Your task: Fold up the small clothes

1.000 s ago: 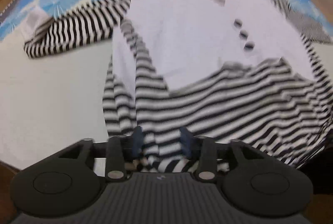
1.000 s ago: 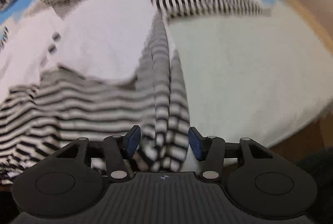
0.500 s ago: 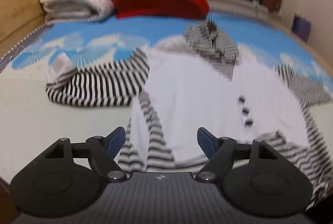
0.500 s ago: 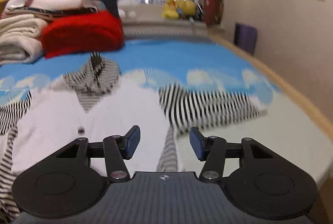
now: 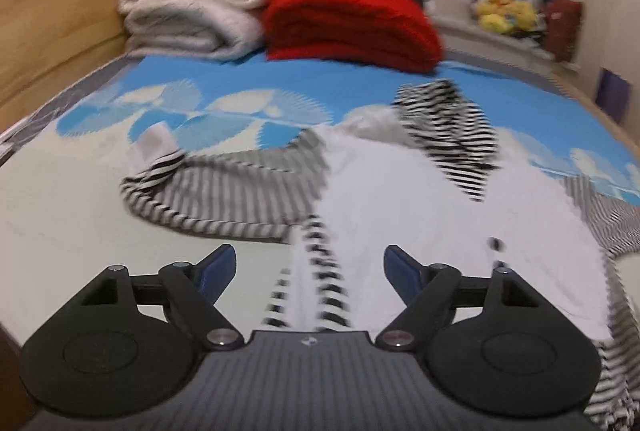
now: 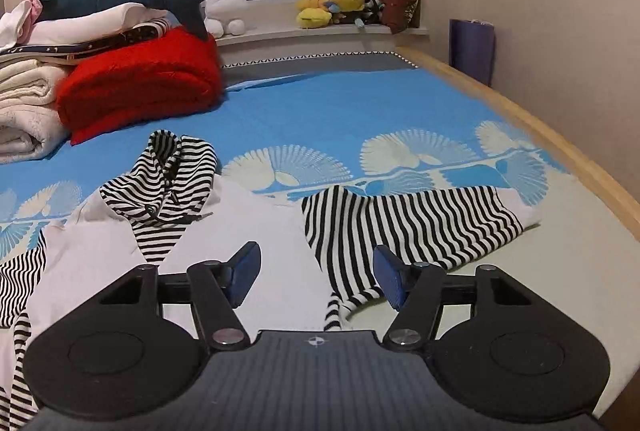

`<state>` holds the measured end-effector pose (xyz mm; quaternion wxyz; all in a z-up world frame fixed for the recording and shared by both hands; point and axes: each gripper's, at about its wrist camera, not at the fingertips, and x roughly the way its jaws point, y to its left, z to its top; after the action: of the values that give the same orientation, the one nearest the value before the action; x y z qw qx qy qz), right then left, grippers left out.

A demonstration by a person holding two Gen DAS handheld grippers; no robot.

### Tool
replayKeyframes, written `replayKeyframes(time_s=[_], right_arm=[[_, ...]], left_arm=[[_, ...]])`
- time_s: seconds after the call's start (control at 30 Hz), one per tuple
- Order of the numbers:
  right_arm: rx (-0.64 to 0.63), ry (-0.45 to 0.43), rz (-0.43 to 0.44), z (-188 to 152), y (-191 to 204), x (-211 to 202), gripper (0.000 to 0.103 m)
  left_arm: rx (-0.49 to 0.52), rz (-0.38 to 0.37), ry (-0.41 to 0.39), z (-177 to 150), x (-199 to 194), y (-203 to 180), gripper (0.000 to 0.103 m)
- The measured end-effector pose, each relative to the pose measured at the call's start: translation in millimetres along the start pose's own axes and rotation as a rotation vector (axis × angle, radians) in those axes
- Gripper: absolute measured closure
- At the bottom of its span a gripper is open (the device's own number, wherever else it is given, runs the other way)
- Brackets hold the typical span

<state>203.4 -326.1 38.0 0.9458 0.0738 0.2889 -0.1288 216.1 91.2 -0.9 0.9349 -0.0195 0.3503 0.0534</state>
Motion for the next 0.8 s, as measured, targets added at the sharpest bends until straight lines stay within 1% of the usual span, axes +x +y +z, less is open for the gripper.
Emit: replayKeyframes(time_s=[0.1,0.17,0.2,0.27,0.33,0.37,0.4,0.43,0.47,0.5,0.53,0.6,0.7,0.8], right_arm=[[-0.025,0.024,0.033,-2,9,7,0.039],[-0.071,0.014,0.045,-1,19,7,0.048],[-0.093,0.003,0.049,0,23,6,0.051],[-0.145,-0.022,0.060,0,32,2,0.066],[-0.190,-0.031,0.070,-1,38,1,0.071],[-0.213,-0.031,0.076,-2,41,1,0.071],[-0.234,-0.029,0.078,-3,43,2,0.071],[-0.255,-0.024,0.076,-3,44,4,0.071],[-0.274,-0.018,0.072,-3,45,6,0.071],[-0.287,-0.014,0.070,-3,46,7,0.071],[-0.299,-0.011,0.068,-2,45,9,0.071],[-0.311,-0.001,0.058,0,43,14,0.071],[-0.288,0.030,0.044,3,37,24,0.071],[-0.262,0.064,0.036,3,34,34,0.071]], left_arm=[[-0.044,0.064,0.005,39,31,27,0.031],[-0.054,0.106,-0.022,65,54,44,0.033],[-0.060,0.129,-0.038,76,68,53,0.033],[-0.113,0.174,-0.048,91,99,80,0.033],[-0.200,0.225,-0.044,91,130,115,0.033],[-0.238,0.241,-0.032,86,143,133,0.033],[-0.263,0.254,0.003,81,155,146,0.034],[-0.302,0.278,0.070,79,171,162,0.038],[-0.359,0.286,0.085,78,180,179,0.038],[-0.401,0.295,0.079,76,186,194,0.038],[-0.410,0.312,0.082,75,191,204,0.038],[-0.397,0.340,0.112,71,203,219,0.036],[-0.430,0.314,0.175,65,221,238,0.036],[-0.453,0.272,0.233,62,233,241,0.037]])
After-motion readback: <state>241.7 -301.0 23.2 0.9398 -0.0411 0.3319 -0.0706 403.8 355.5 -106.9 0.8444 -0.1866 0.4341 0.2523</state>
